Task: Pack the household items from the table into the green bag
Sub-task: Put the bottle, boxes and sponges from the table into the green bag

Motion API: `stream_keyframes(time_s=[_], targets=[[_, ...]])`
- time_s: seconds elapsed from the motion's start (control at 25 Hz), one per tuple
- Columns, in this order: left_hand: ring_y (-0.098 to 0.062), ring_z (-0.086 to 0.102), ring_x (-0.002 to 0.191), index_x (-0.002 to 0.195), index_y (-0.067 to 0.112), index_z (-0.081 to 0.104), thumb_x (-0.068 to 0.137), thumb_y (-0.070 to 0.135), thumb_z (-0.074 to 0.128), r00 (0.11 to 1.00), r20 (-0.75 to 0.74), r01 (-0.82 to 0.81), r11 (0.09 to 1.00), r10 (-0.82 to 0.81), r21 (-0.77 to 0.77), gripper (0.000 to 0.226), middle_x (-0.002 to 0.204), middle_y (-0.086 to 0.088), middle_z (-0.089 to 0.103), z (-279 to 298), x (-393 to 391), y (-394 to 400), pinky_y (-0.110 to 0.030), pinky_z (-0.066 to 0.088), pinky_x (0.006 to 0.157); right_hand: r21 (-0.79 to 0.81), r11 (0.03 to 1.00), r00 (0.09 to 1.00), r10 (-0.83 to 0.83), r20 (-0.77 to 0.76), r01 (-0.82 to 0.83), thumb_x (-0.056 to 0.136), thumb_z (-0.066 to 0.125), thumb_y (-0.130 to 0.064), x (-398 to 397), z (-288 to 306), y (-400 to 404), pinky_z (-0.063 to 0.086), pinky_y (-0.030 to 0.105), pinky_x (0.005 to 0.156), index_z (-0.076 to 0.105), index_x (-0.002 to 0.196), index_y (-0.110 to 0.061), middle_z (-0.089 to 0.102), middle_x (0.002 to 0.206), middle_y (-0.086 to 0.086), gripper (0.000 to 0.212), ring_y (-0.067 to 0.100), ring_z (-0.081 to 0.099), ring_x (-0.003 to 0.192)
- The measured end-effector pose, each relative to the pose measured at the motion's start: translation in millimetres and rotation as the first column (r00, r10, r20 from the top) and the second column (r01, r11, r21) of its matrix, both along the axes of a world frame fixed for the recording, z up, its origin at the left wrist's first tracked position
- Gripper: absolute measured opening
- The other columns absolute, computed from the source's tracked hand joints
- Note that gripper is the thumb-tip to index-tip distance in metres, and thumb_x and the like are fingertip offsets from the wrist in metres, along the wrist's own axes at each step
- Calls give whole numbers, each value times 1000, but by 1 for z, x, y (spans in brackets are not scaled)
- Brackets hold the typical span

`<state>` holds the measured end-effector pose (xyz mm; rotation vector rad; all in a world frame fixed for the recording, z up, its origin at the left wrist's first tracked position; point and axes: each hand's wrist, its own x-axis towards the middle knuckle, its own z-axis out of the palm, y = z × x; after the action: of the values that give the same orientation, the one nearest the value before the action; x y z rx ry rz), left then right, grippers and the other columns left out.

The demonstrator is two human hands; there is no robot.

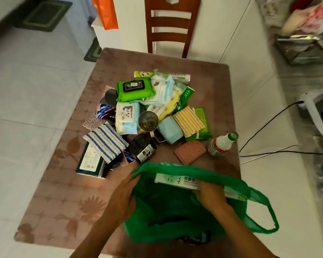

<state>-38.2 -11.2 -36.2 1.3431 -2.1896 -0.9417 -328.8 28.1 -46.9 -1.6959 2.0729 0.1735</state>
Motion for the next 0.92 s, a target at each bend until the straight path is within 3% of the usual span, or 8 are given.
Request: stream_keyframes(time_s=[0.16, 0.32, 0.4, 0.48, 0.52, 0.64, 0.76, 0.92], targets=[[-12, 40, 129, 139, 23, 40, 74, -1, 51, 999, 33, -7, 999, 6, 49, 70, 144, 3, 39, -7, -4, 11, -19, 27, 110, 43, 993, 994, -107, -7, 107, 89, 53, -10, 22, -8, -6, 38, 29, 77, 60, 106, -16, 63, 98, 5, 20, 30, 60, 104], [-23, 48, 125, 138, 19, 43, 67, -4, 52, 991, 125, -58, 989, 41, 133, 75, 140, -6, 47, -14, -7, 20, -27, 28, 105, -463, 881, 952, 215, 217, -93, 80, 66, -16, 70, 41, -13, 53, 30, 64, 71, 93, -16, 72, 83, 0, 14, 17, 66, 73], [-24, 57, 114, 130, 17, 51, 65, -4, 53, 992, 111, -73, 988, 58, 137, 69, 129, -8, 58, -18, -6, 19, -31, 42, 99, -624, 779, 908, 304, 289, -62, 86, 61, -23, 96, 62, -46, 52, 31, 67, 68, 102, -16, 72, 92, 0, 18, 17, 64, 80], [-23, 59, 111, 127, 17, 54, 67, -3, 54, 991, 122, -76, 987, 58, 145, 63, 126, -6, 60, -19, -6, 18, -29, 48, 94, -501, 850, 945, 281, 165, -165, 87, 57, -41, 119, 51, -97, 51, 41, 80, 55, 124, -18, 63, 120, 7, 43, 29, 60, 103], [-20, 59, 111, 126, 18, 55, 68, -2, 53, 991, 113, -88, 984, 71, 155, 61, 124, -3, 60, -17, -5, 17, -21, 46, 92, -306, 932, 971, 227, 74, -195, 85, 54, -53, 132, 37, -119, 46, 47, 88, 44, 134, -21, 53, 134, 12, 59, 36, 53, 115], [-12, 58, 100, 117, 20, 60, 71, -1, 51, 993, 96, -86, 984, 72, 158, 51, 114, 4, 60, -2, -7, 16, -12, 46, 79, 61, 998, 1000, -8, 17, 7, 72, 61, -66, 159, -5, -155, 39, 53, 97, 23, 136, -21, 39, 139, 23, 87, 44, 44, 121], [-14, 61, 97, 113, 19, 63, 71, 4, 52, 992, 81, -111, 984, 100, 141, 47, 111, 3, 63, 5, -4, 19, -23, 52, 80, -62, 994, 991, -86, 99, 92, 64, 73, -53, 169, -10, -158, 42, 47, 90, 31, 121, -17, 45, 128, 19, 79, 39, 47, 113], [-17, 59, 96, 118, 19, 61, 64, -1, 57, 965, 31, -264, 955, 262, 138, 58, 122, 1, 62, 5, 5, 13, -23, 49, 85, -305, 881, 793, -119, 597, 361, 65, 78, -43, 112, 67, -122, 43, 34, 69, 39, 100, -23, 51, 102, 3, 56, 23, 53, 92]])
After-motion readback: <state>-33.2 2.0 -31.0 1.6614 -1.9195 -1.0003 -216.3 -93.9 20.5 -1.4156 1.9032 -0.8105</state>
